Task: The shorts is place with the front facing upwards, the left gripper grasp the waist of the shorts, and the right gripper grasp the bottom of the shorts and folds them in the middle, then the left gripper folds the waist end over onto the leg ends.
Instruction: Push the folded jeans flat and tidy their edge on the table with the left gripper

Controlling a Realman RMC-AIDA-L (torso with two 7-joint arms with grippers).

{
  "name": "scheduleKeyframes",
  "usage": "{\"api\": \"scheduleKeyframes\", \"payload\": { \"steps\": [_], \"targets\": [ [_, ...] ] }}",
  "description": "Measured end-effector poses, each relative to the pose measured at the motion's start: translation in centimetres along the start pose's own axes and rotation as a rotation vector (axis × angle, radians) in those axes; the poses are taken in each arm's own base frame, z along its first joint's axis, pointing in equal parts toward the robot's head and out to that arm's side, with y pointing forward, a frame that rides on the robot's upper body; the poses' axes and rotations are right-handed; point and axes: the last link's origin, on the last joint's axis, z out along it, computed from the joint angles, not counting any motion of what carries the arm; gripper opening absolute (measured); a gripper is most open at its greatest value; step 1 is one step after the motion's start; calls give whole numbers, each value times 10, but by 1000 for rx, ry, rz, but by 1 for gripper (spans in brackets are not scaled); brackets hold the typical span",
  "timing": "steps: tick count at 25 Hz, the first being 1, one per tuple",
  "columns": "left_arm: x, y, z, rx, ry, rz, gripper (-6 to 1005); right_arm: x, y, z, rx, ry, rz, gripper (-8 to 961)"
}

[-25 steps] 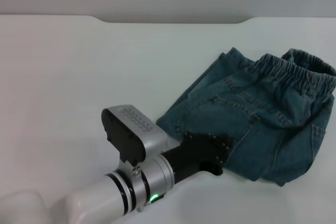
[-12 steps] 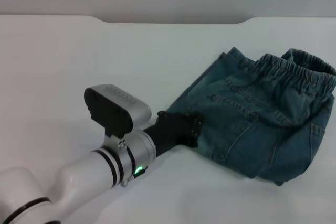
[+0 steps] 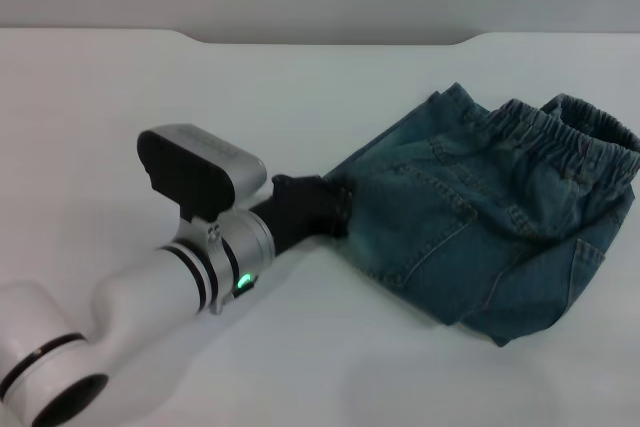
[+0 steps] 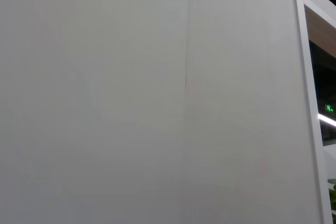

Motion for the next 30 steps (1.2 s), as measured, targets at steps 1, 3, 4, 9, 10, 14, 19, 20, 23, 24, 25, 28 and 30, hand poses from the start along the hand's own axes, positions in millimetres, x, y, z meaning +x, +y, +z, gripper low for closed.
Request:
{"api": "scheduleKeyframes", "payload": {
  "steps": [1, 3, 4, 9, 10, 14, 19, 20, 23, 24, 25, 28, 30],
  "targets": [
    [2, -3, 1, 7, 2, 3, 81, 0, 0, 0, 0, 0, 0, -2],
    [5, -7, 3, 16, 4, 14, 81, 0, 0, 0, -1, -1, 1, -2],
    [7, -8, 4, 17, 6, 18, 81, 0, 1, 0, -2, -1, 1, -2],
    [15, 13, 1, -45, 63, -21, 82, 0, 1, -1, -11, 0, -1, -1],
    [14, 23, -3, -73, 81, -33, 82, 0, 1, -1, -11, 0, -2, -1],
    [3, 55, -20, -155, 109, -55, 82, 1, 1, 0, -14, 0, -4, -1],
    [-11, 85, -30, -228, 79, -88, 83, 0, 6, 3, -26, -9, -26, -1],
    [-14, 85, -30, -231, 64, -115, 83, -1, 7, 3, -30, -12, -31, -1],
    [-22, 80, -29, -240, 28, -173, 83, -1, 10, 3, -39, -17, -31, -1],
    [-23, 79, -28, -245, 25, -180, 83, -1, 10, 4, -40, -17, -30, -1],
    [-23, 78, -28, -248, 22, -177, 83, -2, 11, 4, -41, -18, -30, -1],
    [-22, 74, -24, -247, 14, -154, 84, -2, 12, 3, -43, -18, -27, -1],
    [-20, 69, -21, -238, 10, -138, 84, -2, 13, 3, -45, -17, -25, -1]
  ]
}}
